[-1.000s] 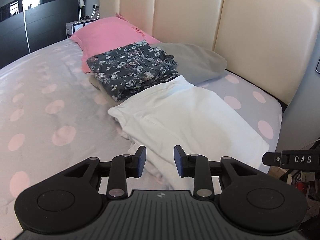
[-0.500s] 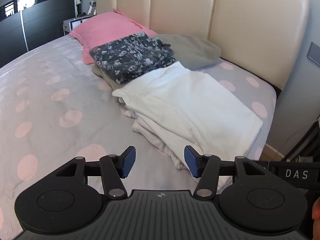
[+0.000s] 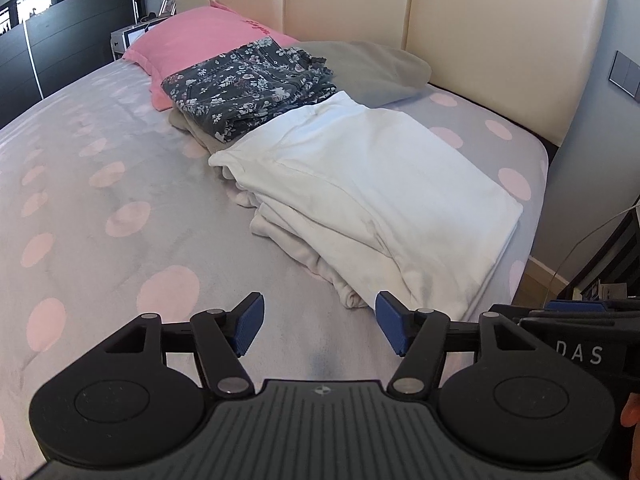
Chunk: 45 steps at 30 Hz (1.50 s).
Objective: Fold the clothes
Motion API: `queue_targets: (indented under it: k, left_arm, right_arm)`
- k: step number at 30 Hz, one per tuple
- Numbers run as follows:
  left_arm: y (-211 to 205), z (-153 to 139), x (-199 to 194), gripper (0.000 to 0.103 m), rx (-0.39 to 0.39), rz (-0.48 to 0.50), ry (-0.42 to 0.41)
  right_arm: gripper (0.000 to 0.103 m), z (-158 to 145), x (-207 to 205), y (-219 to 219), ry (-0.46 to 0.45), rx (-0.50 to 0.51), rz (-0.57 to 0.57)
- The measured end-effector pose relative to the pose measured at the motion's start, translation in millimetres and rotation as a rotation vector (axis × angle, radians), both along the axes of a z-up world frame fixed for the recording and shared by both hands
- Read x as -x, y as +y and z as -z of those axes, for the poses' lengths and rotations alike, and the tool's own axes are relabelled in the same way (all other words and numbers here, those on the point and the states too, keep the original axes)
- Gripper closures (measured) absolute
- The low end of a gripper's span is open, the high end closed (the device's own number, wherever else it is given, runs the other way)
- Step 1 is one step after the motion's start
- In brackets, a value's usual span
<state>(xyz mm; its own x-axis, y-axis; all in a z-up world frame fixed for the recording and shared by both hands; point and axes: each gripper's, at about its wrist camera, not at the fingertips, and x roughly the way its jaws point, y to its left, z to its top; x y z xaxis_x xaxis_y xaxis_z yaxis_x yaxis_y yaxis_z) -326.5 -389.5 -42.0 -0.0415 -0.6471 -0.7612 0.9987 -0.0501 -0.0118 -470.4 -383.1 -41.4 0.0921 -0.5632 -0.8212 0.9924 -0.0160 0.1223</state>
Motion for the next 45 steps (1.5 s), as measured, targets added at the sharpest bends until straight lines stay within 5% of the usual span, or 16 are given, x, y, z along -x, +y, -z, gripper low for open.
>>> queue_targets:
  k: [45]
  left_arm:
    - [1.0, -3.3, 9.3, 0.043, 0.011, 0.03, -0.035]
  right_arm:
    - [0.047, -1.1, 1.0, 2.5, -0.011, 0.013, 0.004]
